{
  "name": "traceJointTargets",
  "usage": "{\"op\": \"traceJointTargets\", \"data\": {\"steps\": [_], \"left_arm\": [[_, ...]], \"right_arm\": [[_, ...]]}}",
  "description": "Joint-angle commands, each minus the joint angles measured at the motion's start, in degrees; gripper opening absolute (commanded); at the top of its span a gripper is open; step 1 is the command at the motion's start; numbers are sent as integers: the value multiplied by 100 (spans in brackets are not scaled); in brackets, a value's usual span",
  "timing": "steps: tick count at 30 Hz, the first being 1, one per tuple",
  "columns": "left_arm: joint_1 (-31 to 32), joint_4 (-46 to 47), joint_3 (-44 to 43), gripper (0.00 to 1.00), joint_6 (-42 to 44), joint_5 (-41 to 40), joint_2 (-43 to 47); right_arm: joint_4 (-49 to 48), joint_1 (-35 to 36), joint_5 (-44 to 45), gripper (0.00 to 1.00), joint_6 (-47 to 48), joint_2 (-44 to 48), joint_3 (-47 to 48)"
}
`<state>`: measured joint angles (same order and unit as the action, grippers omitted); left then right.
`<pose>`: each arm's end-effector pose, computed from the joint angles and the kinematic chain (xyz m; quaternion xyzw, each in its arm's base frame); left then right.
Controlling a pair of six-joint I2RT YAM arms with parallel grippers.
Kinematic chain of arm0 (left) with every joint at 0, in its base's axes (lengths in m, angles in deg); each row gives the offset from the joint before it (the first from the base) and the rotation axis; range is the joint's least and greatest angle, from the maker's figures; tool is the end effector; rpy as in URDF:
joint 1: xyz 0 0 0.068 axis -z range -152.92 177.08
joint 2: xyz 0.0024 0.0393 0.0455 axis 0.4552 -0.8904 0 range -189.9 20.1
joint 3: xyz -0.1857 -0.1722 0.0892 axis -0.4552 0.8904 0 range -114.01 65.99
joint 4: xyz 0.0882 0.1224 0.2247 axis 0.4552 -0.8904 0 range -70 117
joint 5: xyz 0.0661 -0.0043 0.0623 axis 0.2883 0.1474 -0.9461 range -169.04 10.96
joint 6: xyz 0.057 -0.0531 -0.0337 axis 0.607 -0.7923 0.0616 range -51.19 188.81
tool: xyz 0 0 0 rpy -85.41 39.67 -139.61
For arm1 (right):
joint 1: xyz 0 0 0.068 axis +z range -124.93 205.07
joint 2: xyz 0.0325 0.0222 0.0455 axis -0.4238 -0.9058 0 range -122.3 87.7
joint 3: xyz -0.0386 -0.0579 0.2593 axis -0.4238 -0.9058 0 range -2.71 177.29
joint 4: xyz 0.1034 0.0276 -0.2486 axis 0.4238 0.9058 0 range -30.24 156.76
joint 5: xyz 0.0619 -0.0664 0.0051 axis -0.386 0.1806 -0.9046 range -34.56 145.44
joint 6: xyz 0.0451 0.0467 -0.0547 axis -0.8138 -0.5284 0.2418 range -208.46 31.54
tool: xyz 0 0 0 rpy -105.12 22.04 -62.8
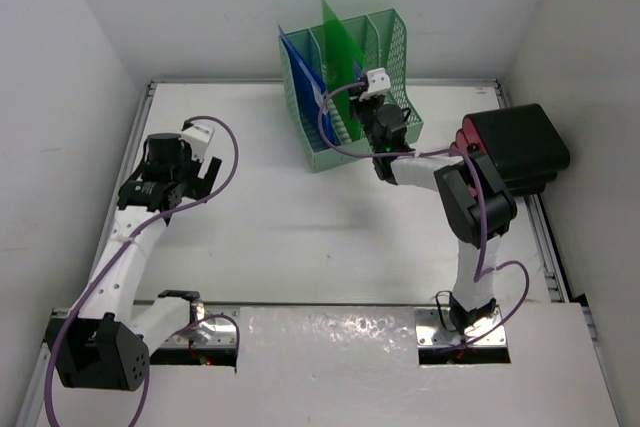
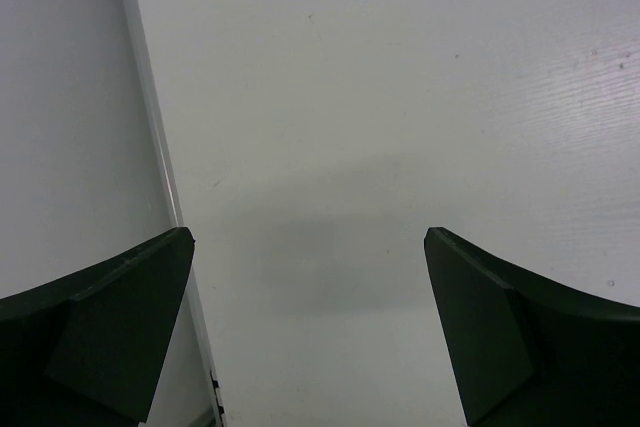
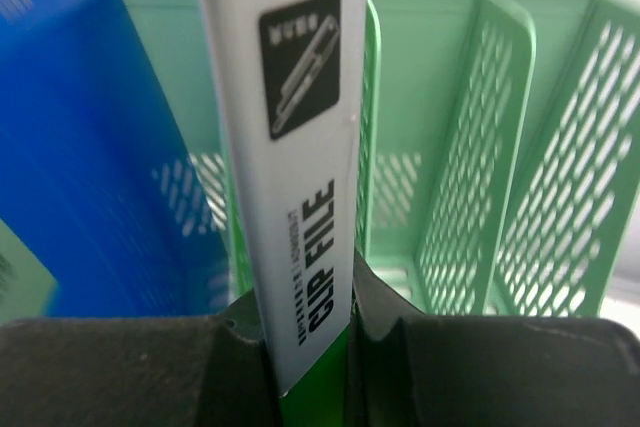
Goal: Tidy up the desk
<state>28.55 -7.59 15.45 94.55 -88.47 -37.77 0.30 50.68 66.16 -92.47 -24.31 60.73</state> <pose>0.2524 0.0058 0.2617 0.1816 0.8925 0.1587 0.3812 0.4348 0.1929 0.2305 -0.0479 0.6363 0.1387 0.7573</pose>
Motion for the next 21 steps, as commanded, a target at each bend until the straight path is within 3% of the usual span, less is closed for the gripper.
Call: {"op": "traceJointTargets", "data": {"steps": [1,5,6,9,10,14,16,18,19,21], "left_arm": [[-77,224,62,100,81,-50,135],[-77,260,80,99,81,-41,109],[-77,251,80,100,81,-33,100],[-77,242,54,100,81,-41,83],[-77,233,36,100,72,-33,83],[-86,189,-17,99,2,-15,126],[-95,137,-8,100,-33,-32,161],[-112,41,62,100,-104,-67,214],[-112,14,114,99,-113,-94,267],[-139,-56,333,99,-122,-207,477]], "right_arm": [[-303,-38,62,0,-320,-93,256],[-145,-38,36,0,-258,-164,196],[-162,-38,27,4,-241,-94,82],[-119,-38,18,27,-153,99,-86],[-23,-38,-17,42,-109,187,-121],[1143,-38,-106,72,67,932,-156],[1550,-29,279,78,23,1363,-357],[2759,-47,1172,89,-362,2171,-403],[4009,-64,1369,91,-616,2453,-342],[5237,-64,1573,99,-837,3198,-306]]}}
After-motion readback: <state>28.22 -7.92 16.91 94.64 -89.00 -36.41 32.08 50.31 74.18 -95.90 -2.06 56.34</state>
